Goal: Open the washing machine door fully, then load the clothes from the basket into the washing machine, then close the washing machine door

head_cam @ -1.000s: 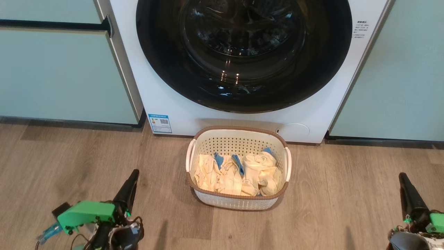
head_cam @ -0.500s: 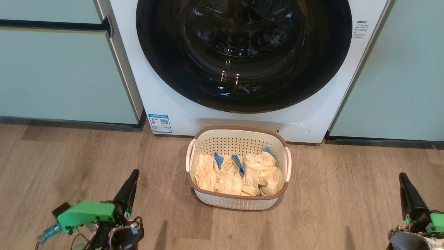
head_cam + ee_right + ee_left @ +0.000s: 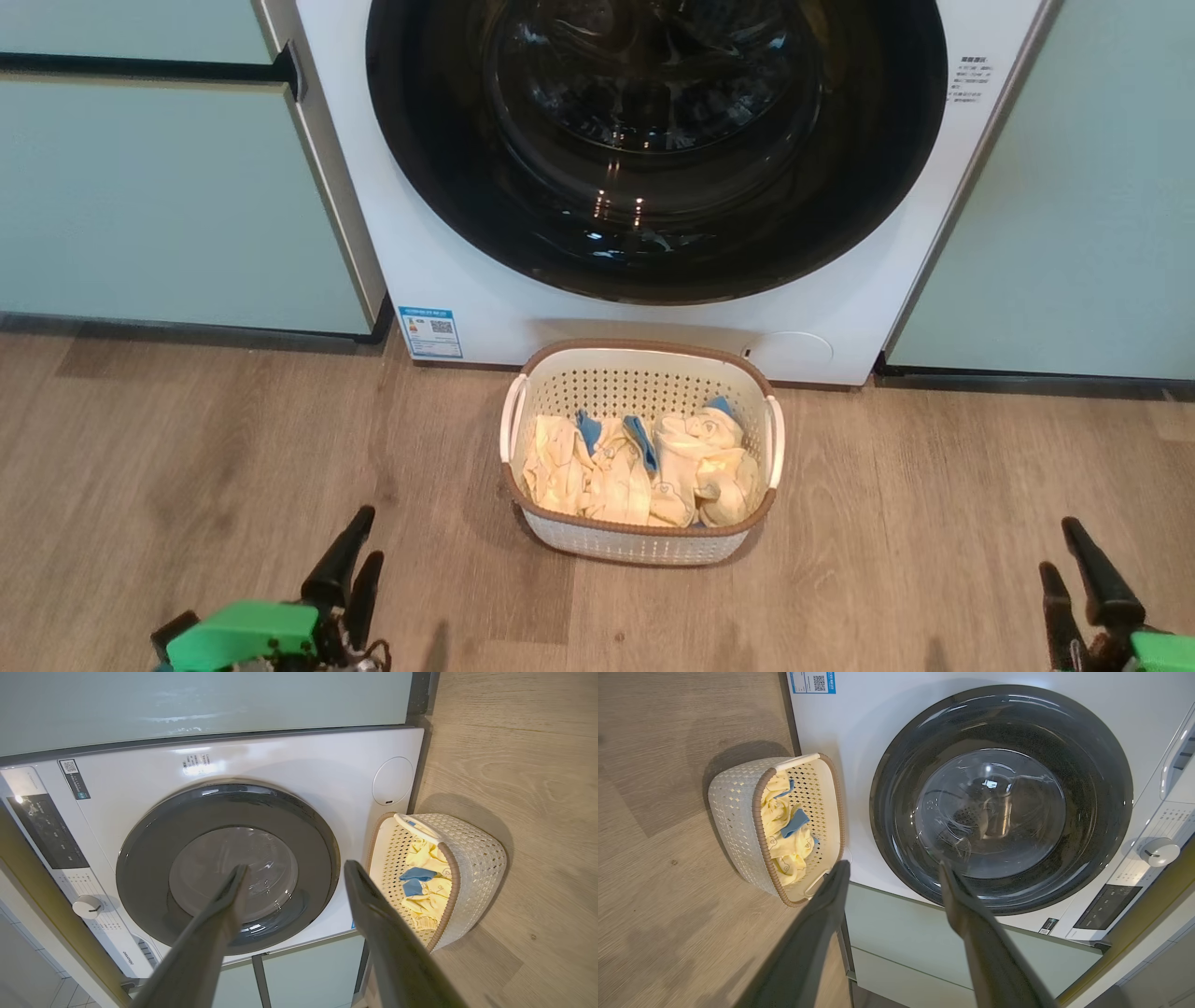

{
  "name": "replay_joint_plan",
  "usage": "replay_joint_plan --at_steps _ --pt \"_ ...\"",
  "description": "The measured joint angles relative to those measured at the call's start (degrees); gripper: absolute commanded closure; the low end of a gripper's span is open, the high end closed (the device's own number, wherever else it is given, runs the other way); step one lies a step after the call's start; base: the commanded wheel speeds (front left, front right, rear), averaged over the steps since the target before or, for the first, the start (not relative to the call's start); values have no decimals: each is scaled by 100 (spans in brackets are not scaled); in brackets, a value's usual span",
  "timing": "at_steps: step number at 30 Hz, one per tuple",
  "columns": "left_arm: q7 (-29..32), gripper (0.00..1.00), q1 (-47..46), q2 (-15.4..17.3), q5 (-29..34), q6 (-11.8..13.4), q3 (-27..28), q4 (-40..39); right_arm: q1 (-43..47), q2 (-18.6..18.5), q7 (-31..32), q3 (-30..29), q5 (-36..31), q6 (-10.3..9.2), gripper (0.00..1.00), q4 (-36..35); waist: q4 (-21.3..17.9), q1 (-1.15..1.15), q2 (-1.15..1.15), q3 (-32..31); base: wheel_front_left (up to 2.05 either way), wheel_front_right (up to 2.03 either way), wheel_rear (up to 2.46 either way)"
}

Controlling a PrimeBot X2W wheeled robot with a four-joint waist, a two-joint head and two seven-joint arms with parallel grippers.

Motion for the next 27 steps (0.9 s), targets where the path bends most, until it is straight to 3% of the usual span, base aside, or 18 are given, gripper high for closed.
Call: replay_joint_plan --at_steps 27 --pt "-399 0 -151 15 175 -1 -135 -282 -159 -3 -356 19 -227 0 0 -142 9 0 0 1 0 0 0"
